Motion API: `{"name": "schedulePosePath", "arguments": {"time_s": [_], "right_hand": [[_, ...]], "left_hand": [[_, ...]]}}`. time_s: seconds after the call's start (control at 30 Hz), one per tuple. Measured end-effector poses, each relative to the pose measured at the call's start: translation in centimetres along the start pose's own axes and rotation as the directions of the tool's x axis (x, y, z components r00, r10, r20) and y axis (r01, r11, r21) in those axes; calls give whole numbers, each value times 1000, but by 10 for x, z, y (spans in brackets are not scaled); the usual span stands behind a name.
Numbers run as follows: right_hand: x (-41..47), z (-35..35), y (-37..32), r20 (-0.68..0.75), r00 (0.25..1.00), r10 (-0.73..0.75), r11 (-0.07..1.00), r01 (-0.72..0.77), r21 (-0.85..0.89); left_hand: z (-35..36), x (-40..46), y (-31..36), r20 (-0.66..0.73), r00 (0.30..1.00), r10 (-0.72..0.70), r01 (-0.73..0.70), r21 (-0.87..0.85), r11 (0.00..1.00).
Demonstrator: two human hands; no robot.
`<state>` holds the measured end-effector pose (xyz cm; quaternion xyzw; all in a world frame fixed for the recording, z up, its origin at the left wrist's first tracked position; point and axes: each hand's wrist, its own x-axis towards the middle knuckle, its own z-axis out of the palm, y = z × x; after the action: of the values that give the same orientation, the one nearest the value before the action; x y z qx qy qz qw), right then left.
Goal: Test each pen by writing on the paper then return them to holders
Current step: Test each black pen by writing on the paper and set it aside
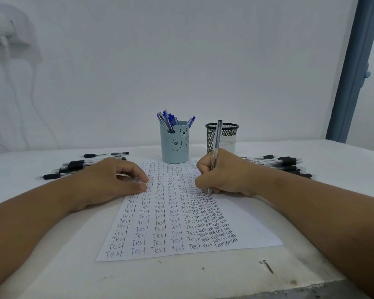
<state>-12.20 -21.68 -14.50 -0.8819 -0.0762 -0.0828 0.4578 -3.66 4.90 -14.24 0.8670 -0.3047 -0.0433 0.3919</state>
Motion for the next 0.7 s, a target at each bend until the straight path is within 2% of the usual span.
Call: {"name": "schedulePosePath", "arguments": {"time_s": [0.7], "right_hand": [[3, -1, 4, 12, 1000, -14, 1000, 14, 22]], "left_hand": [[0, -1, 0, 16, 1000, 2, -2, -6, 1000]]}}
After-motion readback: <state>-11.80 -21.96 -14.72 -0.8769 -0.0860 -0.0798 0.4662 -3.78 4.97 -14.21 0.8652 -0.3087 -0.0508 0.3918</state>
